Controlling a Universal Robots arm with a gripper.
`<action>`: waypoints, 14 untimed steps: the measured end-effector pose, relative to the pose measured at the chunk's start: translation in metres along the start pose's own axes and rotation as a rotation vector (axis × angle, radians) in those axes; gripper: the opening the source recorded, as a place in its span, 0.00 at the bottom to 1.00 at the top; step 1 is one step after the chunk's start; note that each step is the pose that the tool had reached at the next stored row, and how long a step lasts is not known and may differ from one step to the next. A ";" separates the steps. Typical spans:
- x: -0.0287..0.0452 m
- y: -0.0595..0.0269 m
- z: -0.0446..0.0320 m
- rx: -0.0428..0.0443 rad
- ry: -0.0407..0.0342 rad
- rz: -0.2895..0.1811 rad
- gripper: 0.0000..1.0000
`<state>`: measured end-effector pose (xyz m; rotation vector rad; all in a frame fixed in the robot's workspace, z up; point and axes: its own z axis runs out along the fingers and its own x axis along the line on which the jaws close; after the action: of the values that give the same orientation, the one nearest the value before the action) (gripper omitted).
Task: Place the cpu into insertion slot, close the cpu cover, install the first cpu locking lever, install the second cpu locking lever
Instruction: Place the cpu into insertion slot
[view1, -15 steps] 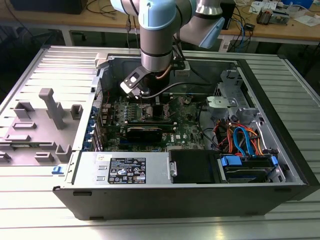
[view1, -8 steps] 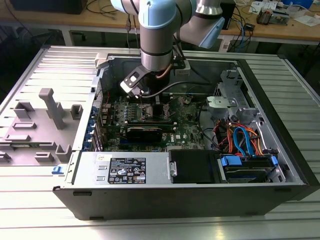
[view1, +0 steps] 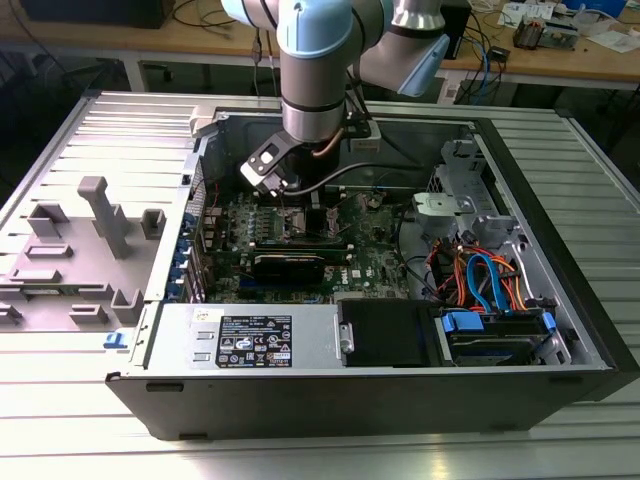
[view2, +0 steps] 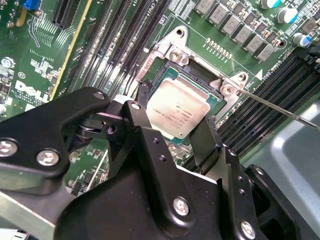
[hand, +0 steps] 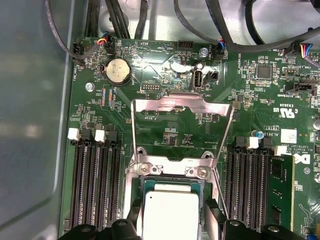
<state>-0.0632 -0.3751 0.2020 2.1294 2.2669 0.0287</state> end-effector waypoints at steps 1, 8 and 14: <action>0.0000 0.0002 0.0004 0.0004 0.0001 0.000 0.60; 0.0000 0.0007 0.0026 0.0010 0.0010 0.000 0.60; 0.0000 0.0008 0.0028 0.0006 0.0037 0.000 0.60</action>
<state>-0.0623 -0.3751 0.1993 2.1318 2.2689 0.0320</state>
